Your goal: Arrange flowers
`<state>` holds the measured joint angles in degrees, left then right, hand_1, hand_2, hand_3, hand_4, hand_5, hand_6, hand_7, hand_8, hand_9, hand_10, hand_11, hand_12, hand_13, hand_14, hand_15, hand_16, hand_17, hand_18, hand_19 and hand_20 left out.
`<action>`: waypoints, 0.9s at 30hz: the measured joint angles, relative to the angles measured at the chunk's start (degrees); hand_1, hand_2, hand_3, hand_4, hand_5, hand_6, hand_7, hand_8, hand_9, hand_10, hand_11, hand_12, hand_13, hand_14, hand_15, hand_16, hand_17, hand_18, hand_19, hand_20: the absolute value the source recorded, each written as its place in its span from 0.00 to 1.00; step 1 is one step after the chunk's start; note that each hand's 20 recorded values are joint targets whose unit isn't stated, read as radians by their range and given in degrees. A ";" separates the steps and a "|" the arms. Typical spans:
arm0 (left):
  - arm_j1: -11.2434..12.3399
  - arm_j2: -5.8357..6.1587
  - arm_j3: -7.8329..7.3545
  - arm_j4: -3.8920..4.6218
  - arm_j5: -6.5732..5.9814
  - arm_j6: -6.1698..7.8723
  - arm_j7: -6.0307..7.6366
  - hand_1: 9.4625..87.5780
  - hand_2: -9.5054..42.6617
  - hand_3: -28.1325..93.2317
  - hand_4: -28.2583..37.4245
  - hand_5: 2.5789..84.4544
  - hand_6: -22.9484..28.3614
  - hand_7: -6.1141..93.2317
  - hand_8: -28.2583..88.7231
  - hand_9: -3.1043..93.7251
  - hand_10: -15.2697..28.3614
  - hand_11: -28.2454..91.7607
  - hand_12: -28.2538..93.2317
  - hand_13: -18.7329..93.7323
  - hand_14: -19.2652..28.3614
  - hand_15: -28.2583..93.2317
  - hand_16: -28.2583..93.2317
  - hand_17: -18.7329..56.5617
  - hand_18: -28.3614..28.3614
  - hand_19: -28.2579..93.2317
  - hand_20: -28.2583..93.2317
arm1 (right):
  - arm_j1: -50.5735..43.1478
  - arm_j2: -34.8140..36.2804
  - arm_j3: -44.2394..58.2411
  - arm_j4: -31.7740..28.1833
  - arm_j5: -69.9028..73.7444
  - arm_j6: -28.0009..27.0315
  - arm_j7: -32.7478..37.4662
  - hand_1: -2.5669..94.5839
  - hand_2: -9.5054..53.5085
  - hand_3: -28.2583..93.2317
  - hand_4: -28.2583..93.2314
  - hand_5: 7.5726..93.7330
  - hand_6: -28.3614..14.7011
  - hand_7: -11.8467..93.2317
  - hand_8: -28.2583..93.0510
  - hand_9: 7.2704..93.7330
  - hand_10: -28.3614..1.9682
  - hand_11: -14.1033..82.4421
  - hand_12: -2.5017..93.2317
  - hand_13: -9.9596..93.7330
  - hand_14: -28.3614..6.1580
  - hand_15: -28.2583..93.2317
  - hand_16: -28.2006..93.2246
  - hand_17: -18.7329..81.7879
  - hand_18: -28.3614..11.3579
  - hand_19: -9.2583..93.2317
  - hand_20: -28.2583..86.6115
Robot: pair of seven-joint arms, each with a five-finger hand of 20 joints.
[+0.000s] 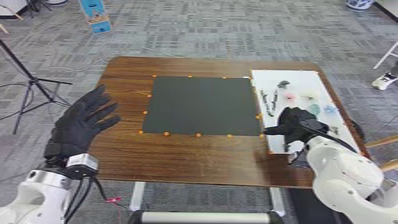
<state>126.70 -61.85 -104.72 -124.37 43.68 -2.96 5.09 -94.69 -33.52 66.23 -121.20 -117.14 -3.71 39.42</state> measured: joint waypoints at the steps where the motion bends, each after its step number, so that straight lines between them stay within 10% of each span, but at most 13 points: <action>1: 0.14 0.05 -0.12 -0.04 0.00 0.03 0.02 0.21 0.00 0.78 0.00 0.28 0.49 0.24 0.16 0.27 0.58 0.38 0.37 0.35 0.67 0.41 0.25 0.15 0.89 0.61 0.33 | -0.27 0.22 0.50 -0.25 -0.06 -0.84 0.41 0.31 0.00 0.77 0.00 0.76 0.66 0.44 0.14 0.81 0.55 0.61 0.37 0.74 0.49 0.84 0.49 0.55 0.19 1.00 0.62; 27: 0.65 0.11 -0.71 -0.12 0.04 -0.10 0.03 0.21 0.00 0.78 0.00 0.28 0.48 0.23 0.16 0.27 0.58 0.38 0.37 0.35 0.67 0.41 0.26 0.14 0.88 0.60 0.33 | 0.96 3.49 -3.55 4.99 -4.17 -3.30 3.36 0.31 0.00 0.79 0.00 0.75 0.65 0.50 0.15 0.79 0.55 0.62 0.38 0.73 0.49 0.85 0.50 0.55 0.19 1.00 0.63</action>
<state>127.35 -61.73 -105.43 -124.49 43.72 -3.06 5.12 -93.72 -30.03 62.68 -116.21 -121.31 -7.01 42.78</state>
